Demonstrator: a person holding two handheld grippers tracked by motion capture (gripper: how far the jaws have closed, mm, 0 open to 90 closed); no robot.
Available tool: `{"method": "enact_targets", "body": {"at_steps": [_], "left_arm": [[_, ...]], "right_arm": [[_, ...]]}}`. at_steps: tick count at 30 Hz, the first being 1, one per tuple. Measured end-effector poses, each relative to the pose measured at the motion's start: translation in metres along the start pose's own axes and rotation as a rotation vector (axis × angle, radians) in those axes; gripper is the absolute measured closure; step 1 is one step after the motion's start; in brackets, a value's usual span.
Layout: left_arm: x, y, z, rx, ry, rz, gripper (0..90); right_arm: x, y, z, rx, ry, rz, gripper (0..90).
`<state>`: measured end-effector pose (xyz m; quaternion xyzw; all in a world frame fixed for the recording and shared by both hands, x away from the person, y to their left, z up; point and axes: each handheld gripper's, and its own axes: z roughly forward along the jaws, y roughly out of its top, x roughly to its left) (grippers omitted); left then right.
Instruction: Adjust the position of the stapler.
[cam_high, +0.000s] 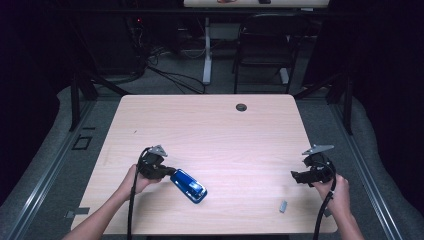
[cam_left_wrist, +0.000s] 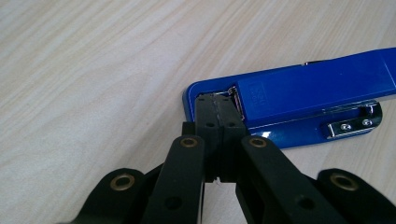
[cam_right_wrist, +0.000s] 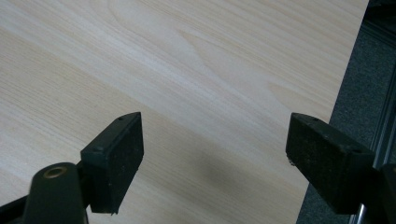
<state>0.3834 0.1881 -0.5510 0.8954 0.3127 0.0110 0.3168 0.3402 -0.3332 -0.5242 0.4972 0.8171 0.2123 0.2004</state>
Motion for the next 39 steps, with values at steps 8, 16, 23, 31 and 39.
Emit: {"method": "enact_targets", "body": {"at_steps": [8, 16, 23, 31, 39], "left_arm": [[-0.006, 0.001, 0.001, 0.010, -0.019, 0.006, 90.0], [-0.010, 0.001, 0.002, 0.020, -0.033, -0.004, 90.0], [-0.013, 0.001, 0.001, 0.026, -0.035, -0.001, 89.3], [-0.014, 0.001, 0.002, 0.029, -0.036, -0.006, 88.9], [-0.019, 0.003, 0.003, 0.034, -0.046, -0.018, 88.8]], "right_arm": [[0.005, 0.002, 0.000, -0.004, 0.030, 0.000, 18.7], [0.013, 0.007, -0.002, -0.028, 0.090, 0.006, 19.1], [0.037, 0.018, -0.008, -0.091, 0.212, 0.011, 20.2], [0.085, 0.036, -0.007, -0.090, 0.352, -0.035, 21.5], [0.140, 0.052, 0.001, -0.066, 0.485, -0.122, 24.9]]}}
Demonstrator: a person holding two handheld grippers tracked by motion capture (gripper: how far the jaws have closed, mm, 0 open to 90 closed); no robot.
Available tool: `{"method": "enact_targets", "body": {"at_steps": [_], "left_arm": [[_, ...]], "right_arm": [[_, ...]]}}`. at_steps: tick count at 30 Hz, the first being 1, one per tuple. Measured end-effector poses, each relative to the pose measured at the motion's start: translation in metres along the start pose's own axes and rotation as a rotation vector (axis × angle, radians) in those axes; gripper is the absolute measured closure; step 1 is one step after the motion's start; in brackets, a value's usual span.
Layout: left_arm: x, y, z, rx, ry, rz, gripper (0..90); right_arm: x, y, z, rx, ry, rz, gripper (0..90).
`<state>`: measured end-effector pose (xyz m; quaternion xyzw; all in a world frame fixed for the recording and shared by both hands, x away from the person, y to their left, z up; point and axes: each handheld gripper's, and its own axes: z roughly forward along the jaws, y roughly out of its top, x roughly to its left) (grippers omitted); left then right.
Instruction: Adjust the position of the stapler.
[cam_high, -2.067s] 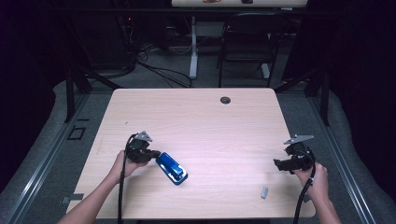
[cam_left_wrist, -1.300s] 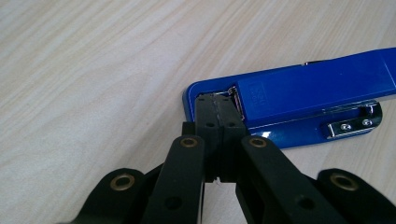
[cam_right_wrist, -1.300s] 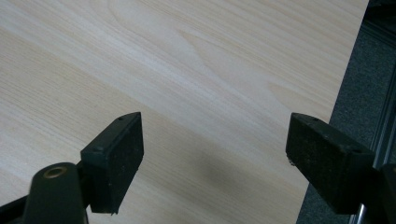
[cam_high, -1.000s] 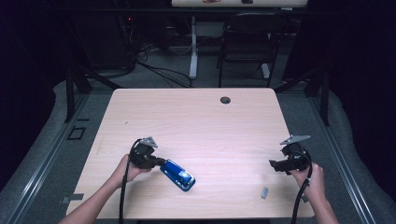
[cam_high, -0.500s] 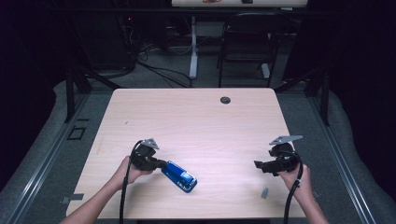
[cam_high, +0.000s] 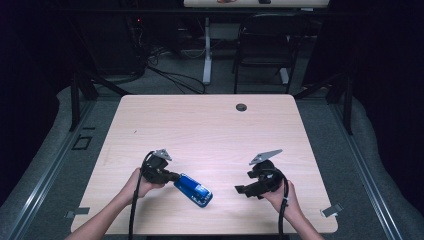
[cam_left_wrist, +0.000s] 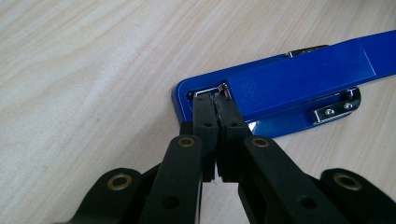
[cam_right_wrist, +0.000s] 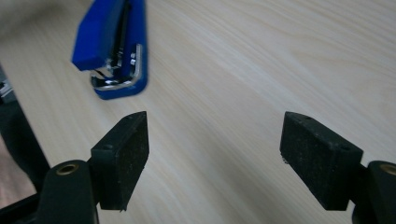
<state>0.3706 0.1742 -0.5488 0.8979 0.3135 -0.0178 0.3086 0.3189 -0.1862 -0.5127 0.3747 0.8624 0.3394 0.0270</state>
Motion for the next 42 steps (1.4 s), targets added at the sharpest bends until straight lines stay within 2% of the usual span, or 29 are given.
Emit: {"method": "enact_targets", "body": {"at_steps": [1, 7, 9, 12, 14, 16, 20, 22, 26, 31, 33, 34, 35, 36, 37, 39, 40, 41, 42], "left_arm": [[-0.001, 0.000, 0.000, 0.002, -0.005, -0.001, 88.8], [-0.005, 0.001, 0.002, 0.009, -0.016, 0.002, 87.9], [-0.006, 0.001, 0.002, 0.007, -0.014, 0.002, 87.9], [-0.007, 0.001, 0.003, 0.005, -0.022, 0.012, 87.8], [-0.008, 0.002, 0.004, 0.006, -0.026, 0.019, 87.8], [-0.009, 0.002, 0.004, 0.008, -0.029, 0.025, 87.8], [-0.013, 0.003, 0.006, 0.008, -0.037, 0.032, 87.5], [-0.014, 0.003, 0.007, 0.009, -0.042, 0.028, 87.4], [-0.018, 0.004, 0.009, 0.011, -0.069, 0.032, 87.3], [-0.020, 0.005, 0.010, 0.023, -0.074, 0.076, 84.9], [-0.018, 0.007, 0.008, 0.039, -0.050, 0.107, 77.1], [-0.016, 0.006, 0.008, 0.034, -0.061, 0.107, 68.3], [-0.014, 0.006, 0.007, 0.026, -0.069, 0.110, 68.3], [-0.012, 0.006, 0.006, 0.023, -0.048, 0.121, 63.0], [-0.012, 0.005, 0.005, 0.011, -0.054, 0.125, 52.3], [-0.013, 0.006, 0.005, -0.016, -0.058, 0.150, 45.7], [-0.014, 0.007, 0.005, -0.018, -0.066, 0.163, 38.3], [-0.016, 0.008, 0.007, -0.015, -0.074, 0.181, 38.3], [-0.020, 0.010, 0.010, -0.009, -0.075, 0.216, 38.0]], "right_arm": [[0.000, 0.000, 0.000, 0.000, 0.000, 0.000, 24.9], [0.027, 0.009, 0.020, 0.033, 0.054, -0.064, 29.9], [0.034, 0.011, 0.025, 0.039, 0.065, -0.074, 35.2], [0.047, 0.014, 0.032, 0.054, 0.091, -0.120, 44.8], [0.050, 0.015, 0.035, 0.054, 0.093, -0.125, 45.8], [0.058, 0.017, 0.041, 0.072, 0.099, -0.158, 46.6], [0.063, 0.017, 0.044, 0.072, 0.104, -0.172, 47.9], [0.068, 0.017, 0.044, 0.075, 0.080, -0.220, 52.5], [0.069, 0.017, 0.045, 0.078, 0.073, -0.229, 54.9], [0.070, 0.015, 0.047, 0.093, 0.066, -0.260, 63.6], [0.072, 0.014, 0.048, 0.094, 0.056, -0.265, 64.9], [0.073, 0.014, 0.048, 0.094, 0.049, -0.276, 65.1], [0.073, 0.014, 0.048, 0.094, 0.049, -0.276, 65.1], [0.073, 0.014, 0.047, 0.097, 0.047, -0.282, 65.1], [0.073, 0.013, 0.048, 0.087, 0.053, -0.278, 65.2], [0.073, 0.014, 0.048, 0.087, 0.053, -0.280, 65.3], [0.072, 0.014, 0.048, 0.095, 0.053, -0.288, 65.2], [0.072, 0.014, 0.048, 0.095, 0.053, -0.288, 65.2], [0.072, 0.014, 0.048, 0.094, 0.054, -0.288, 65.3]]}}
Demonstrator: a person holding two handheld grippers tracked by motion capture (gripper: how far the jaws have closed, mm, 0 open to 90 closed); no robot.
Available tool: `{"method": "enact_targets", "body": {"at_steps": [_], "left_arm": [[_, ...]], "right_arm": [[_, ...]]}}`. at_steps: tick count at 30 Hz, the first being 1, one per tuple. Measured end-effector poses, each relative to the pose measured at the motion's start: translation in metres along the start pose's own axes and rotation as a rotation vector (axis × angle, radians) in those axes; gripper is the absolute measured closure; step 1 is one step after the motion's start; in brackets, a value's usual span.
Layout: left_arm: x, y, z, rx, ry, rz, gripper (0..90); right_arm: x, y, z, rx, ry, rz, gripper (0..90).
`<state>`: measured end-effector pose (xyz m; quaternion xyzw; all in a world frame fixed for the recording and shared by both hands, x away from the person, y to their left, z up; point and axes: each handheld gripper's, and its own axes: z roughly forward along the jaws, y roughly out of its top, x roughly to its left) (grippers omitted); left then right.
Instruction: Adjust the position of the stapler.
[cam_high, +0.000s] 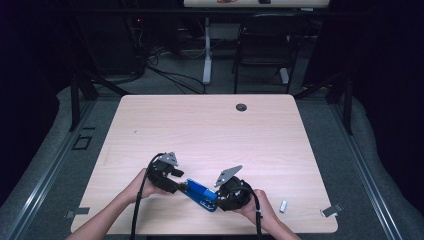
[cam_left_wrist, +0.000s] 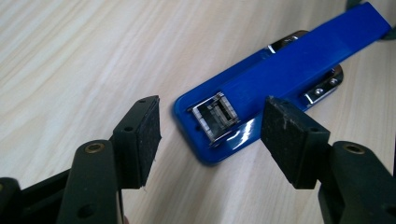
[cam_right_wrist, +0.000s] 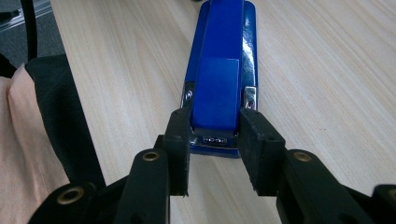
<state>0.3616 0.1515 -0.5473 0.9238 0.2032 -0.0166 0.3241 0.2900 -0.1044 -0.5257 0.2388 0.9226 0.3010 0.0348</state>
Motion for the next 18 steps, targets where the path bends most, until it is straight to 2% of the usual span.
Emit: {"method": "enact_targets", "body": {"at_steps": [1, 2, 4, 6, 7, 11, 12, 14, 15, 17, 18], "left_arm": [[-0.002, 0.002, 0.003, -0.002, -0.022, 0.020, 35.0], [-0.004, 0.003, 0.004, 0.001, -0.029, 0.030, 33.0], [-0.007, 0.006, 0.008, 0.006, -0.040, 0.077, 32.8], [-0.008, 0.005, 0.013, 0.012, -0.049, 0.096, 34.4], [-0.009, 0.005, 0.013, 0.013, -0.037, 0.113, 33.6], [-0.006, 0.000, 0.013, -0.031, -0.054, 0.116, 35.7], [-0.006, 0.000, 0.012, -0.036, -0.053, 0.124, 38.6], [-0.006, -0.001, 0.012, -0.040, -0.055, 0.122, 39.2], [-0.006, -0.001, 0.012, -0.038, -0.051, 0.121, 39.9], [-0.006, -0.001, 0.012, -0.038, -0.039, 0.116, 40.8], [-0.006, -0.001, 0.012, -0.041, -0.039, 0.113, 40.9]], "right_arm": [[0.001, 0.000, 0.000, -0.004, -0.002, 0.006, 65.3], [0.001, 0.000, 0.000, -0.002, -0.003, 0.007, 65.2], [0.001, 0.000, 0.000, -0.002, -0.003, 0.007, 65.3], [0.000, 0.000, 0.000, 0.002, -0.001, -0.002, 65.3], [0.000, 0.000, 0.000, 0.001, 0.000, -0.002, 65.2], [-0.001, 0.000, 0.000, 0.002, -0.002, 0.008, 65.2], [-0.002, 0.001, 0.000, 0.014, -0.001, -0.003, 65.2], [-0.003, 0.000, 0.000, 0.009, -0.006, -0.005, 65.2], [-0.004, 0.001, -0.002, 0.026, -0.014, -0.014, 65.3], [-0.004, 0.000, -0.002, 0.007, -0.011, 0.006, 65.4], [-0.005, 0.000, -0.002, 0.013, -0.012, -0.001, 65.4]]}}
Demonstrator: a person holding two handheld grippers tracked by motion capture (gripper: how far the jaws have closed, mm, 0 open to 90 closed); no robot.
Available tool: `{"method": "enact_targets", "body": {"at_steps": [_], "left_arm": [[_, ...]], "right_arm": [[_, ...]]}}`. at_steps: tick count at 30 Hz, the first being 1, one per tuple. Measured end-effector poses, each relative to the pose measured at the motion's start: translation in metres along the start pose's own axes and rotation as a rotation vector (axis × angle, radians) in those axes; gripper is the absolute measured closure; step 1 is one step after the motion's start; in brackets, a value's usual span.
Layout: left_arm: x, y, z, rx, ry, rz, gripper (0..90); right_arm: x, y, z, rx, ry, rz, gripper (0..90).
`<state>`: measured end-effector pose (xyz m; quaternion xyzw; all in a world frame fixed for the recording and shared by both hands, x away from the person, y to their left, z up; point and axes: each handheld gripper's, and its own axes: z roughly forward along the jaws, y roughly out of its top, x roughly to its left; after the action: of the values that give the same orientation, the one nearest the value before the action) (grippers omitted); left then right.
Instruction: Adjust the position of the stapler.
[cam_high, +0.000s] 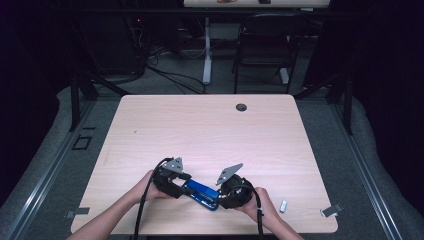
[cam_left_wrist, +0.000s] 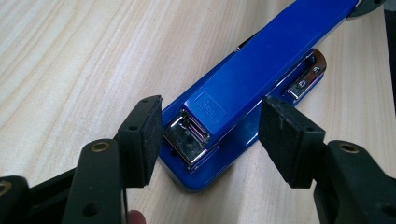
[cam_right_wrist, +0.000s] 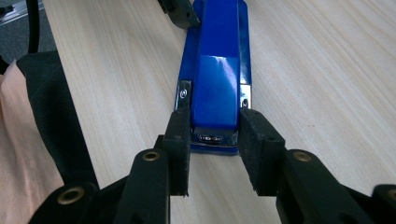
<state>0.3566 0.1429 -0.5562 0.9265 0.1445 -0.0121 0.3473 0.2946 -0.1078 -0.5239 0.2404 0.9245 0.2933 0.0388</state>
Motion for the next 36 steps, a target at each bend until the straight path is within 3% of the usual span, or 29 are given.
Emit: {"method": "enact_targets", "body": {"at_steps": [5, 6, 10, 11, 12, 14, 16, 17, 19, 21, 22, 23, 24, 27, 31, 33, 34, 36], "left_arm": [[-0.002, 0.000, 0.001, -0.011, 0.001, -0.001, 42.3], [-0.003, 0.000, 0.000, 0.006, 0.023, 0.007, 42.4], [-0.004, 0.000, 0.000, 0.005, 0.021, 0.009, 43.4], [-0.004, -0.001, 0.001, 0.000, 0.012, 0.014, 43.6], [-0.005, 0.000, 0.000, 0.005, 0.025, 0.016, 44.0], [-0.005, 0.000, 0.000, 0.007, 0.028, 0.010, 44.5], [-0.006, 0.000, 0.001, 0.002, 0.017, 0.007, 44.6], [-0.005, 0.000, 0.000, 0.002, 0.016, 0.006, 44.6], [-0.005, 0.000, 0.000, 0.013, 0.024, 0.000, 44.9], [-0.003, 0.000, 0.001, 0.039, 0.013, -0.006, 45.8], [-0.002, 0.000, 0.001, 0.049, 0.013, -0.003, 47.9], [-0.001, -0.001, 0.000, 0.052, 0.011, -0.004, 47.9], [0.000, -0.002, -0.001, 0.059, 0.012, -0.002, 52.9], [0.001, -0.005, -0.005, 0.067, 0.003, -0.001, 60.0], [0.004, -0.010, -0.010, 0.051, -0.028, -0.003, 71.8], [0.004, -0.009, -0.015, 0.066, -0.024, 0.005, 79.2], [0.004, -0.009, -0.015, 0.038, -0.038, -0.004, 81.2], [0.003, -0.008, -0.016, 0.064, -0.023, 0.004, 83.4]], "right_arm": [[0.003, 0.002, -0.002, 0.011, -0.040, -0.044, 65.7], [0.005, 0.003, -0.003, 0.009, -0.047, -0.057, 66.1], [0.005, 0.004, -0.008, 0.005, -0.048, -0.067, 68.7], [0.005, 0.004, -0.010, -0.007, -0.073, -0.070, 77.0], [0.003, 0.004, -0.012, 0.005, -0.114, -0.085, 77.3], [-0.002, 0.002, -0.013, -0.001, -0.088, -0.060, 74.2], [-0.006, -0.001, -0.012, -0.007, -0.030, -0.006, 61.7], [-0.006, -0.001, -0.012, -0.007, -0.030, -0.006, 61.7], [-0.006, -0.001, -0.009, -0.009, 0.012, 0.013, 52.1], [-0.003, 0.000, -0.002, 0.003, 0.018, 0.019, 52.7], [0.003, -0.001, 0.006, 0.035, -0.012, 0.002, 57.0], [0.003, -0.001, 0.006, 0.035, -0.012, 0.002, 57.0], [0.006, -0.001, 0.010, 0.052, -0.043, -0.014, 62.3], [0.006, -0.002, 0.011, 0.037, -0.056, -0.009, 65.2], [0.006, -0.002, 0.011, 0.039, -0.059, -0.012, 65.3], [0.005, -0.002, 0.010, 0.046, -0.059, -0.017, 65.3], [0.005, -0.002, 0.010, 0.046, -0.059, -0.018, 65.3], [0.006, -0.002, 0.011, 0.038, -0.057, -0.015, 65.3]]}}
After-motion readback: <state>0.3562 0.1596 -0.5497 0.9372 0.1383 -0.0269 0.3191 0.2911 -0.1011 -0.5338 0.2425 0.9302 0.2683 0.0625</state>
